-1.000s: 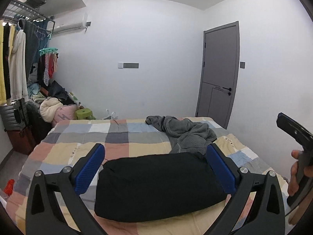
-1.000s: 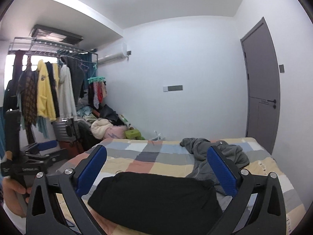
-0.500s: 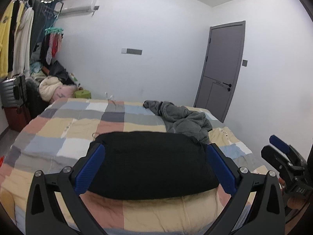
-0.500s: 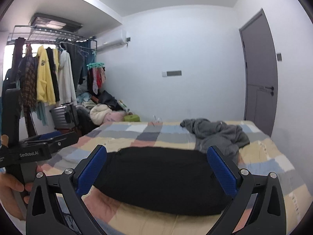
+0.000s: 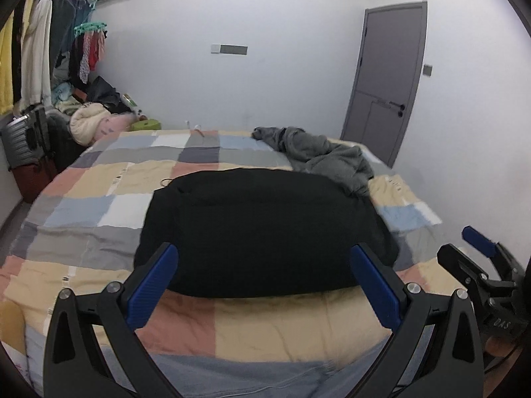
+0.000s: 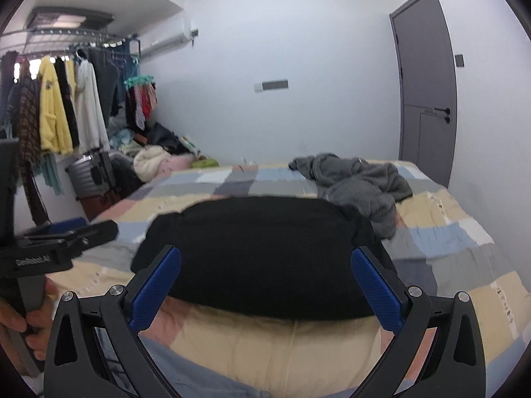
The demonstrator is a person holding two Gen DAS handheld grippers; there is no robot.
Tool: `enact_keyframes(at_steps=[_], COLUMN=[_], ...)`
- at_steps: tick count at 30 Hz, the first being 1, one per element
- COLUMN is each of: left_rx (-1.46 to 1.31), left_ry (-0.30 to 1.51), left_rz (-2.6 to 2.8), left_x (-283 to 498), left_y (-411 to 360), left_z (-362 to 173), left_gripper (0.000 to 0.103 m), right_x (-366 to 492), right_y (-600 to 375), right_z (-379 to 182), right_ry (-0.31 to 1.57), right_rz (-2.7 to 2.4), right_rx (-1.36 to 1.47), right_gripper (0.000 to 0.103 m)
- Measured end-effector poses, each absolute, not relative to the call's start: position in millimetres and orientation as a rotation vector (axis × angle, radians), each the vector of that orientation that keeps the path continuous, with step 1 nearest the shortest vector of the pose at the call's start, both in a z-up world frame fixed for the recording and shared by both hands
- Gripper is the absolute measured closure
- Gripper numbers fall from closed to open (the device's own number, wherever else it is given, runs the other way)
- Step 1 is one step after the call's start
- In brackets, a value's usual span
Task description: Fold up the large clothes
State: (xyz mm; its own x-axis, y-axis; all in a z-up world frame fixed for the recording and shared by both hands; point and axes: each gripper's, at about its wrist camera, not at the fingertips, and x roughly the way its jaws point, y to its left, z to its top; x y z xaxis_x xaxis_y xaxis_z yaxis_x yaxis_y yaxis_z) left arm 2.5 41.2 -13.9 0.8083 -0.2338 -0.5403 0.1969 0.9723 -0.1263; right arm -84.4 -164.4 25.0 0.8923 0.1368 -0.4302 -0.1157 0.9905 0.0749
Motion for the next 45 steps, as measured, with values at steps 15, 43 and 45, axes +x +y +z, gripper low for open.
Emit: enact_keyframes(at_steps=[15,43,45], left_rx=[-0.079,-0.055,-0.063], left_ry=[0.614,0.634,0.632], left_rz=[-0.093,-0.118,-0.125], left_x=[8,4,3], left_y=[61,50,51], left_z=[-34,-28,-28], left_gripper=[0.0,0.0,0.0], right_x=[-83,-81,-81], right_y=[-169,-168,-168], right_z=[10,14,14], right_ry=[0.489,0.484,0.486], right_rz=[0.092,0.095,0.098], right_rx=[0.058,0.047,0.048], right_gripper=[0.0,0.0,0.0])
